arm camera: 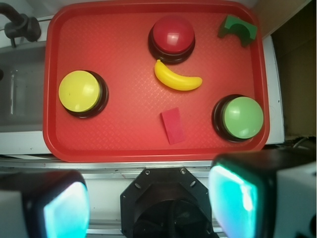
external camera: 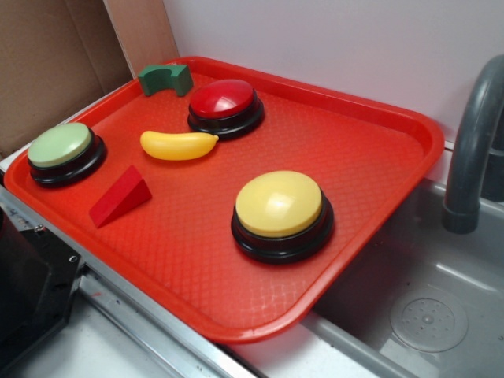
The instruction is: Push the yellow button.
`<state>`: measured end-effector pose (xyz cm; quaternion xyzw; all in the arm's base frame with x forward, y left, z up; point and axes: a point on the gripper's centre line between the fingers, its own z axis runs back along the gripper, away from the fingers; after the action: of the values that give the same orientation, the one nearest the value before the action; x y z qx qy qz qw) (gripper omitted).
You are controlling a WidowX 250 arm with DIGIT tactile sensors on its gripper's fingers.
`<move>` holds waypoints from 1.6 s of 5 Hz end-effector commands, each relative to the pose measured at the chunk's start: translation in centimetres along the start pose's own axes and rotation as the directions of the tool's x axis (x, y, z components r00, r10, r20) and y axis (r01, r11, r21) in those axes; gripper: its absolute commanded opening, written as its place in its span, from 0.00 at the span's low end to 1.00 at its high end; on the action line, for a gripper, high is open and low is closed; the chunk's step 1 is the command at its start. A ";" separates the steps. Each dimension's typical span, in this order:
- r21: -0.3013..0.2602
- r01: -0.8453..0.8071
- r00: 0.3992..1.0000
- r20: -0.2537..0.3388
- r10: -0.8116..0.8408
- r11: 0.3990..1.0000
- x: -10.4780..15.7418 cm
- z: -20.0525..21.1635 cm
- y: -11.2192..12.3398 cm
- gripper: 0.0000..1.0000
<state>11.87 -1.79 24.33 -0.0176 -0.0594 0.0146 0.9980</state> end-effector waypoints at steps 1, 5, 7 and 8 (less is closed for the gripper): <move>0.000 0.000 1.000 0.000 0.000 1.000 0.0 0.0 0.0 1.00; 0.103 0.576 0.800 0.132 -0.585 0.811 10.0 -15.6 -13.0 1.00; -0.090 0.520 0.854 0.084 -0.514 0.849 8.0 -19.5 -13.6 1.00; -0.115 0.479 0.875 -0.013 -0.484 0.870 7.6 -19.5 -14.5 1.00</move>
<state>22.61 -15.25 5.14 -0.0497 -0.0345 -0.2399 0.9689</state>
